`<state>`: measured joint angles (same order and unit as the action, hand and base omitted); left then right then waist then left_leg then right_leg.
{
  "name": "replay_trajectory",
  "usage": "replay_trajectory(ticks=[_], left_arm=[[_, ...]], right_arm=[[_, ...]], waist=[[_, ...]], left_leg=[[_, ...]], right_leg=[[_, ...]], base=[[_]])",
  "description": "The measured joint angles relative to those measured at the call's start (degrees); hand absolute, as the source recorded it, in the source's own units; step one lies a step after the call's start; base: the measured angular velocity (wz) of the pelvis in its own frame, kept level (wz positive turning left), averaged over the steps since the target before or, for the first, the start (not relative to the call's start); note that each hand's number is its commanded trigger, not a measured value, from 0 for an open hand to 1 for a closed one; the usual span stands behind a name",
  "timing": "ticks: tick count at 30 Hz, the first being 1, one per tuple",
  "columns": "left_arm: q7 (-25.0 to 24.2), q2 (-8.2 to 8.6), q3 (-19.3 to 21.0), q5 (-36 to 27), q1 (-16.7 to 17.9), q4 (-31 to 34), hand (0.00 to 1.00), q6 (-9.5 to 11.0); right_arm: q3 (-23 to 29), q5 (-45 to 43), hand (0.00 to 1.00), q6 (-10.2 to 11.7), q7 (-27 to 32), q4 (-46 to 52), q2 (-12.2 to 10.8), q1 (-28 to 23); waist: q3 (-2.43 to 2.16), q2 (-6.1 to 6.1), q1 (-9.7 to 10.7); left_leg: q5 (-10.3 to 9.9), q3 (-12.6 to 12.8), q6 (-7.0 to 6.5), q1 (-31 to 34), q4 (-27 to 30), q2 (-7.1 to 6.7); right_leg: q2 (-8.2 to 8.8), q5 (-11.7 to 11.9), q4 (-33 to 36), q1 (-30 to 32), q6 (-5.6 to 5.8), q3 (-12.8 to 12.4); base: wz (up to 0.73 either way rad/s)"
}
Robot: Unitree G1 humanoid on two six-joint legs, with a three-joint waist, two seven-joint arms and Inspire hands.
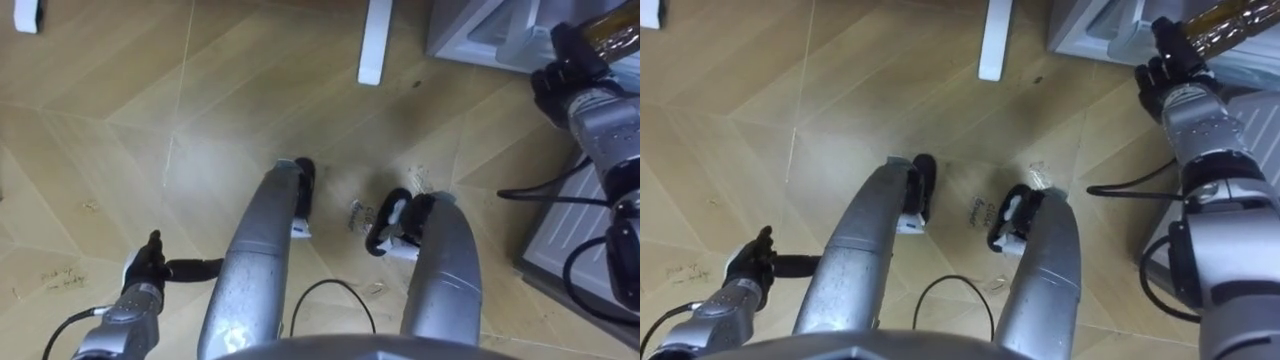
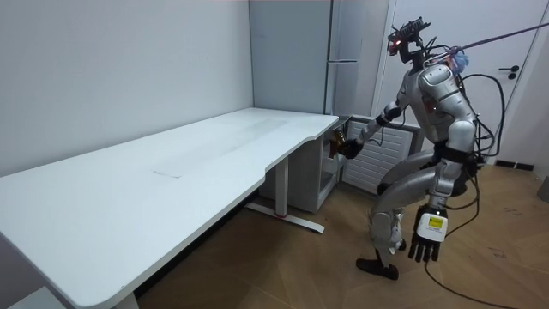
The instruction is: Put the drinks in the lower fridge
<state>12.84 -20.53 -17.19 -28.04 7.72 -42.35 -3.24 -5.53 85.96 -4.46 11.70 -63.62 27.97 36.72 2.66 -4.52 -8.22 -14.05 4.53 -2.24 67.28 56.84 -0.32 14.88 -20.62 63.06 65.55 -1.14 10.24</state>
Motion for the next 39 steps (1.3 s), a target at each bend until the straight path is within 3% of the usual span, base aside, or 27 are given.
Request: replay_trajectory(ticks=[6,12,20,29,39], left_arm=[[0.23,-0.89,0.08,0.12,3.22,4.03,0.0,-0.34],[0.41,-1.62,0.03,0.12,4.33,5.16,0.0,-1.0],[-0.17,-2.02,-0.29,-0.5,4.43,5.15,0.0,-1.58],[-0.1,-2.91,-0.94,-0.21,4.41,5.78,0.0,-1.35],[1.49,-2.86,-1.68,-0.07,4.46,4.97,0.0,-1.48]], right_arm=[[0.04,2.74,1.0,-0.59,0.33,-0.17,1.33,0.07],[0.03,2.64,1.0,-0.66,1.47,-0.43,2.67,0.08],[-1.54,-1.17,1.0,-0.66,1.4,-0.98,2.66,-0.03],[-2.28,-1.11,1.0,-0.38,1.65,0.17,2.67,1.14],[-2.05,-0.9,1.0,-0.38,9.28,0.11,2.67,4.04]], waist=[[0.01,-0.09,0.5],[0.07,-0.52,0.89],[0.09,-0.55,1.52],[0.14,-0.59,0.85],[0.35,-0.47,0.0]], left_leg=[[-0.54,0.46,-0.37,-1.08,-0.1,-0.37],[-0.73,0.46,-0.37,-2.05,-0.56,-0.43],[-1.02,0.54,-0.11,-3.36,-1.39,-0.02],[-1.83,1.12,0.21,-1.52,-0.1,0.52],[-1.76,0.9,0.35,-0.76,-0.22,0.43]], right_leg=[[0.09,-0.43,0.04,-0.83,0.94,-0.87],[0.03,-0.48,-0.44,-1.83,1.33,-0.83],[-0.38,-0.42,-1.57,-3.0,1.29,-0.61],[-0.09,-1.25,0.22,-0.6,0.28,-0.81],[-0.01,-1.63,0.3,0.01,0.09,-0.53]], base=[[0.0],[0.0],[-0.03],[-0.02],[0.0]])
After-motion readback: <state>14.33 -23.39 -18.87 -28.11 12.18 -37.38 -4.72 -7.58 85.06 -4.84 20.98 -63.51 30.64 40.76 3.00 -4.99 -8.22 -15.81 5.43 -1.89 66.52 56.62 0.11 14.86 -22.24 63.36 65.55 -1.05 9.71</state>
